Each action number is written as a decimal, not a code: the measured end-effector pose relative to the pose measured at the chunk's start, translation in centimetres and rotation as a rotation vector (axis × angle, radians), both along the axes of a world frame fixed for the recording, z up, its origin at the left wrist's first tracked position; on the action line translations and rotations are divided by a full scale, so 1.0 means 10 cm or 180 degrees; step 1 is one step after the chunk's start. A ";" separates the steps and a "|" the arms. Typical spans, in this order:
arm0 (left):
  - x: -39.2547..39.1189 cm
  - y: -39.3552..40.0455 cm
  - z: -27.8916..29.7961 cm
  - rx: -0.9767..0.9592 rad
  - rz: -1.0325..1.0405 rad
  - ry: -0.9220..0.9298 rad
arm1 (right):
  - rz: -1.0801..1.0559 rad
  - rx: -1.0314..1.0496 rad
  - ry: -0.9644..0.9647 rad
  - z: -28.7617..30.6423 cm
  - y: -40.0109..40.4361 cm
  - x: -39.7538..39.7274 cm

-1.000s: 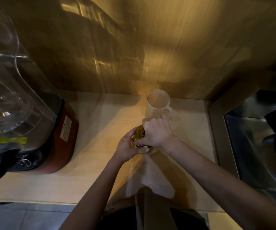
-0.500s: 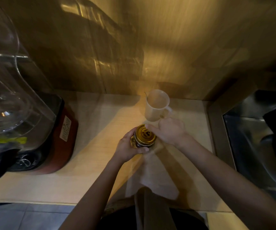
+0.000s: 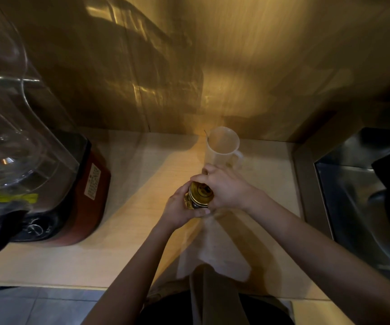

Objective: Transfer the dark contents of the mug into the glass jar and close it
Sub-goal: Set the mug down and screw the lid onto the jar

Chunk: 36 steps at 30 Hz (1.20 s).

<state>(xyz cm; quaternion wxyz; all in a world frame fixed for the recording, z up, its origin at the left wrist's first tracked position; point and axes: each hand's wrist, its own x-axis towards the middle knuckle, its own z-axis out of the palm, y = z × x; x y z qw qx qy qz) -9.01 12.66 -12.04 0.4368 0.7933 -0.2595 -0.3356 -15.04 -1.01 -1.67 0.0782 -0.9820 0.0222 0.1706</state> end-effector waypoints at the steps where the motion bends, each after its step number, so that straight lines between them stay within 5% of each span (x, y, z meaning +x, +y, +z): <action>1: 0.00 0.00 0.00 -0.0012 0.0002 0.0004 | 0.0020 0.0000 -0.0039 0.01 0.00 0.01; 9: 0.00 0.00 0.01 -0.0014 -0.0040 -0.0062 | 0.0056 -0.0279 0.0025 0.06 0.03 0.04; 24: 0.00 -0.01 0.02 -0.0041 -0.0071 0.0029 | -0.0886 -0.0295 0.0263 0.20 0.02 -0.03; 32: 0.00 0.01 0.03 -0.0024 -0.0080 0.0003 | -0.0010 -0.0109 0.0504 0.08 -0.02 0.03; 36: 0.01 0.01 0.04 -0.0044 -0.0122 0.0025 | -0.0410 -0.0441 0.0229 0.18 0.01 0.04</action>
